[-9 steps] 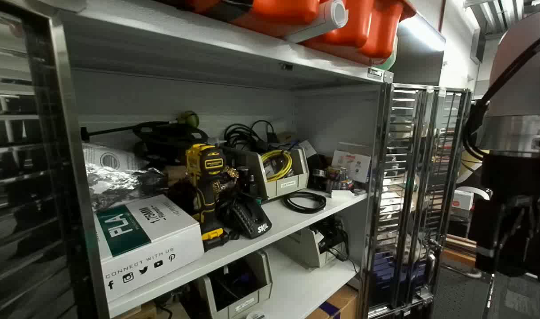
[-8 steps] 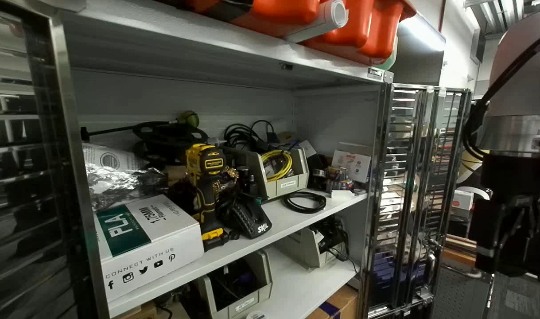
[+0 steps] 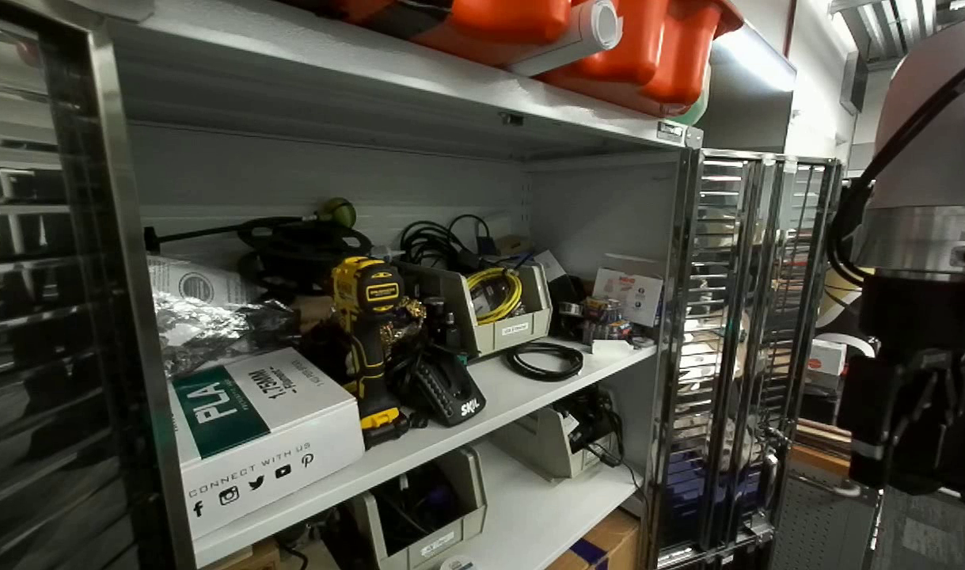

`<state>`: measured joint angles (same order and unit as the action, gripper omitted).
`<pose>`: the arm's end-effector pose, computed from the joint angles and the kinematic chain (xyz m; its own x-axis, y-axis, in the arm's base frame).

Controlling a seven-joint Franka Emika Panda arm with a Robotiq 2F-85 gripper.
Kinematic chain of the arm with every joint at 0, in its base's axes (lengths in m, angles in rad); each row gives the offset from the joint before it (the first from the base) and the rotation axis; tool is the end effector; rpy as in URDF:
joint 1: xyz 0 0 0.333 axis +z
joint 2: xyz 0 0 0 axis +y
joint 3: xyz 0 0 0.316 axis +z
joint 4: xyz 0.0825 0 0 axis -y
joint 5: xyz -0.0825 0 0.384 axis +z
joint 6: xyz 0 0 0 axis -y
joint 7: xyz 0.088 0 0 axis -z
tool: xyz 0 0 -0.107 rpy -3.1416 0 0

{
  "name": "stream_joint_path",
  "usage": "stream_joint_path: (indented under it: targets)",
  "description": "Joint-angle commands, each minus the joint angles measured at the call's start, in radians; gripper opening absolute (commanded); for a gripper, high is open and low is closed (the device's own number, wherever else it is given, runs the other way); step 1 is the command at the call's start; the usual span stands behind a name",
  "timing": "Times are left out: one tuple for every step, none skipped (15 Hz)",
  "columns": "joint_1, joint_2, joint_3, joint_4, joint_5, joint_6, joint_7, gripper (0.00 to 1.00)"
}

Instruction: Pick up the black cable and put it in the cable box.

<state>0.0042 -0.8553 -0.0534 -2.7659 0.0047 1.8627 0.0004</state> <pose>0.2877 -0.0129 0.4410 0.9983 -0.0306 -0.0486 -0.0328 -0.9985 -0.0447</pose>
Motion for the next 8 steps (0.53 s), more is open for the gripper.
stream_joint_path:
  targets:
    - [-0.019, 0.031, 0.01, 0.013, -0.005, 0.054, -0.003, 1.0]
    - [-0.018, 0.068, 0.002, 0.028, -0.006, 0.081, -0.013, 1.0]
    - [-0.016, 0.113, -0.01, 0.043, -0.001, 0.11, -0.027, 1.0]
    - [-0.017, 0.151, -0.018, 0.054, 0.003, 0.147, -0.029, 1.0]
    - [-0.021, 0.199, -0.025, 0.07, 0.001, 0.197, -0.03, 1.0]
    - [-0.026, 0.257, -0.03, 0.095, 0.0, 0.24, -0.027, 1.0]
    - [-0.025, 0.318, -0.041, 0.126, 0.009, 0.283, -0.031, 1.0]
    - [-0.027, 0.376, -0.047, 0.163, 0.011, 0.317, -0.032, 1.0]
